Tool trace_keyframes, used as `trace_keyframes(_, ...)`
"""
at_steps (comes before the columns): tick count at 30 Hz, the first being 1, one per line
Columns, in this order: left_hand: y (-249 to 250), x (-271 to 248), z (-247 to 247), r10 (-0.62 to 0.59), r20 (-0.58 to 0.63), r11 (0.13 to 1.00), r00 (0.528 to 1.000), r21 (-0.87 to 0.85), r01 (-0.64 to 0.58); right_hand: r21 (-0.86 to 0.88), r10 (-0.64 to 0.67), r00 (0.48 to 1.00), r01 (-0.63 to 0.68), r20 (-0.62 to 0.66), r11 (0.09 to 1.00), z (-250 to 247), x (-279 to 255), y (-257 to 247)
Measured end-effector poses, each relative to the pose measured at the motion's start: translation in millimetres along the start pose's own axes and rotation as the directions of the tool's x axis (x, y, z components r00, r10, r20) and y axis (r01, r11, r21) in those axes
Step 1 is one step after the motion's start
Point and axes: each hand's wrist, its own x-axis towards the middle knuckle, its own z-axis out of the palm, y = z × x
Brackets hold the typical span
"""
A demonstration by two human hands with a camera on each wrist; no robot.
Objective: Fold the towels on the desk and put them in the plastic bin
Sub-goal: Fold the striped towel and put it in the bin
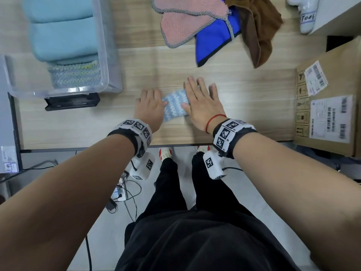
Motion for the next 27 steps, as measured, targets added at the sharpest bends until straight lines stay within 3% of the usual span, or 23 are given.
trace_keyframes(4,8.5,-6.6,7.6,0.07,0.141,0.996,0.988,-0.069,-0.061,-0.029,0.002,1.0,-0.003,-0.013,1.0,1.6,-14.0,18.0)
trace_keyframes(9,39.9,-19.3,-12.2,0.104,0.272,0.992,0.957,-0.095,-0.08,-0.033,-0.009,0.991,0.004,-0.13,0.999,-9.8,-39.4,28.6)
trace_keyframes(11,43.9,-24.5,-21.9,0.141,0.236,0.989,0.962,-0.083,-0.124,-0.015,-0.003,0.997,0.002,-0.076,1.0,-20.4,-48.0,29.6)
trace_keyframes(15,47.8,-27.8,-57.4,0.187,0.174,0.98,0.967,-0.105,-0.17,0.251,0.028,0.995,-0.052,0.098,0.967,-53.9,-54.8,30.6)
trace_keyframes(20,19.3,-32.6,-127.5,0.106,0.095,0.978,0.99,-0.188,-0.087,0.443,-0.092,0.996,0.091,-0.018,0.892,-110.5,-41.7,22.7)
trace_keyframes(24,-21.7,-48.5,-181.6,0.027,-0.065,0.965,0.998,-0.258,-0.043,0.7,-0.126,0.985,0.17,-0.114,0.693,-153.0,-22.3,-11.1)
trace_keyframes(27,-62.4,-54.3,-217.9,-0.044,-0.144,0.956,0.989,-0.292,0.0,0.714,-0.162,0.978,0.207,-0.131,0.668,-182.8,-3.4,-48.3)
